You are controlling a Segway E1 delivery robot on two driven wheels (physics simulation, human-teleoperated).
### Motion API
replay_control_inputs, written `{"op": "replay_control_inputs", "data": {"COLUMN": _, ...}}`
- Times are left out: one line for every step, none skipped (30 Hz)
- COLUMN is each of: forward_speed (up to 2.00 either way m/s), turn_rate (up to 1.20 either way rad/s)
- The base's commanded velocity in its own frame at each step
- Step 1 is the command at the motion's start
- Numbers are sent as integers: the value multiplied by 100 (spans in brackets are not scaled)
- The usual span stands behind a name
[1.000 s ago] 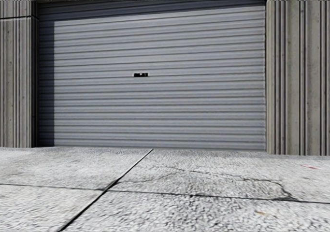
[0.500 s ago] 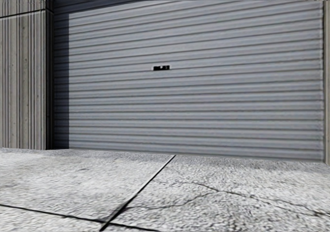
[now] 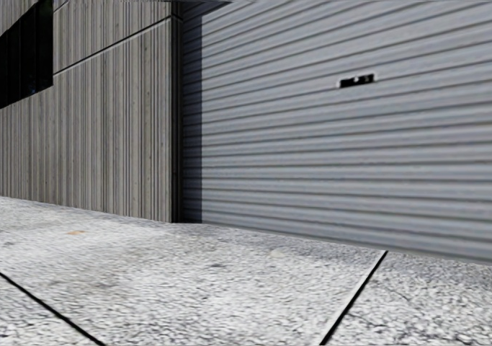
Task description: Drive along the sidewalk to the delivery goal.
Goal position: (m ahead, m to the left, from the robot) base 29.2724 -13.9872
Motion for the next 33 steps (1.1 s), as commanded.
{"op": "replay_control_inputs", "data": {"forward_speed": 127, "turn_rate": 88}}
{"op": "replay_control_inputs", "data": {"forward_speed": 127, "turn_rate": 88}}
{"op": "replay_control_inputs", "data": {"forward_speed": 127, "turn_rate": 88}}
{"op": "replay_control_inputs", "data": {"forward_speed": 127, "turn_rate": 88}}
{"op": "replay_control_inputs", "data": {"forward_speed": 127, "turn_rate": 88}}
{"op": "replay_control_inputs", "data": {"forward_speed": 127, "turn_rate": 88}}
{"op": "replay_control_inputs", "data": {"forward_speed": 127, "turn_rate": 88}}
{"op": "replay_control_inputs", "data": {"forward_speed": 127, "turn_rate": 88}}
{"op": "replay_control_inputs", "data": {"forward_speed": 127, "turn_rate": 88}}
{"op": "replay_control_inputs", "data": {"forward_speed": 127, "turn_rate": 88}}
{"op": "replay_control_inputs", "data": {"forward_speed": 127, "turn_rate": 88}}
{"op": "replay_control_inputs", "data": {"forward_speed": 127, "turn_rate": 88}}
{"op": "replay_control_inputs", "data": {"forward_speed": 127, "turn_rate": 88}}
{"op": "replay_control_inputs", "data": {"forward_speed": 127, "turn_rate": 88}}
{"op": "replay_control_inputs", "data": {"forward_speed": 127, "turn_rate": 87}}
{"op": "replay_control_inputs", "data": {"forward_speed": 127, "turn_rate": 86}}
{"op": "replay_control_inputs", "data": {"forward_speed": 127, "turn_rate": 77}}
{"op": "replay_control_inputs", "data": {"forward_speed": 127, "turn_rate": 77}}
{"op": "replay_control_inputs", "data": {"forward_speed": 127, "turn_rate": 58}}
{"op": "replay_control_inputs", "data": {"forward_speed": 127, "turn_rate": 28}}
{"op": "replay_control_inputs", "data": {"forward_speed": 127, "turn_rate": 7}}
{"op": "replay_control_inputs", "data": {"forward_speed": 127, "turn_rate": 0}}
{"op": "replay_control_inputs", "data": {"forward_speed": 127, "turn_rate": 0}}
{"op": "replay_control_inputs", "data": {"forward_speed": 127, "turn_rate": 0}}
{"op": "replay_control_inputs", "data": {"forward_speed": 127, "turn_rate": 0}}
{"op": "replay_control_inputs", "data": {"forward_speed": 127, "turn_rate": 0}}
{"op": "replay_control_inputs", "data": {"forward_speed": 127, "turn_rate": 0}}
{"op": "replay_control_inputs", "data": {"forward_speed": 127, "turn_rate": 0}}
{"op": "replay_control_inputs", "data": {"forward_speed": 127, "turn_rate": 0}}
{"op": "replay_control_inputs", "data": {"forward_speed": 127, "turn_rate": 0}}
{"op": "replay_control_inputs", "data": {"forward_speed": 127, "turn_rate": 0}}
{"op": "replay_control_inputs", "data": {"forward_speed": 127, "turn_rate": 0}}
{"op": "replay_control_inputs", "data": {"forward_speed": 127, "turn_rate": 0}}
